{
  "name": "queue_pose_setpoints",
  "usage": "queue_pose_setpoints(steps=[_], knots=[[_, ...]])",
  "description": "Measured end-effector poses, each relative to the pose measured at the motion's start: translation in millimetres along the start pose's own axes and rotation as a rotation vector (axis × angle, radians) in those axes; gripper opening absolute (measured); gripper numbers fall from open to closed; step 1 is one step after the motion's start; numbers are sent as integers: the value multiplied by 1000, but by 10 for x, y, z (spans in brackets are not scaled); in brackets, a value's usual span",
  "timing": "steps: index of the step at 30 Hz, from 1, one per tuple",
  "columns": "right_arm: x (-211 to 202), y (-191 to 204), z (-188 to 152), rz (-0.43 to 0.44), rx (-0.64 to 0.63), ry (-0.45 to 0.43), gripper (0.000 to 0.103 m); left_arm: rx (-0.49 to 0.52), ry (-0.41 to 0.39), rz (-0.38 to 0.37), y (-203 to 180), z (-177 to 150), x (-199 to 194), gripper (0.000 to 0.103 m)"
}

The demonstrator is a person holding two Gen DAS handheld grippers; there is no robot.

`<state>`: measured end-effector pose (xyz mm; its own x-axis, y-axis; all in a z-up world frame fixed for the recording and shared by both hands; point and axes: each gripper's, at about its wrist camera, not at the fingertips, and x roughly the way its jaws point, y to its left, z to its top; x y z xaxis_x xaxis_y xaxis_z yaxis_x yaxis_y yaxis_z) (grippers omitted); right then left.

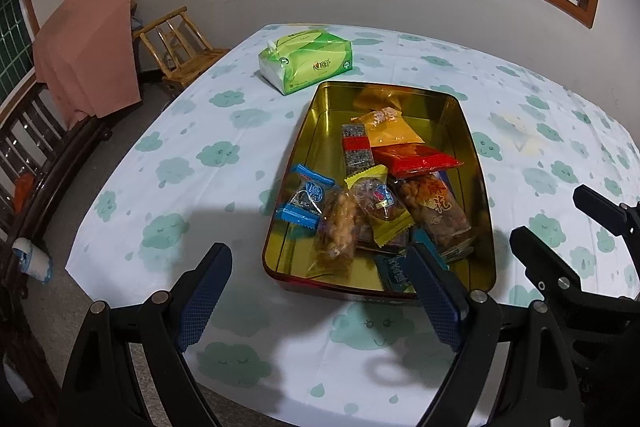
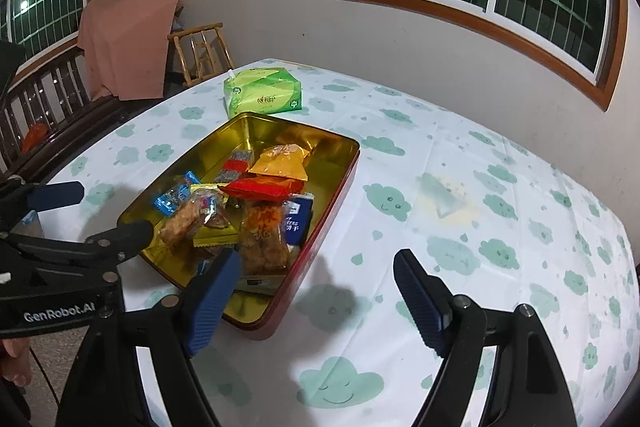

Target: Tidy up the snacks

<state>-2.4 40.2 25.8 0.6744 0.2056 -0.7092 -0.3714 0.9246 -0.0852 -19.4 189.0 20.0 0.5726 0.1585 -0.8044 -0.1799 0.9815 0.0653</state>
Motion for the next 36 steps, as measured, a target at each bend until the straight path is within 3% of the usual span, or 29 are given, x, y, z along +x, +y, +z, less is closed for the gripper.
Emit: queue_pose_setpoints(steps=[36], knots=[[153, -33, -71, 28, 31, 62, 81, -8, 13, 7, -29, 64, 80, 87]])
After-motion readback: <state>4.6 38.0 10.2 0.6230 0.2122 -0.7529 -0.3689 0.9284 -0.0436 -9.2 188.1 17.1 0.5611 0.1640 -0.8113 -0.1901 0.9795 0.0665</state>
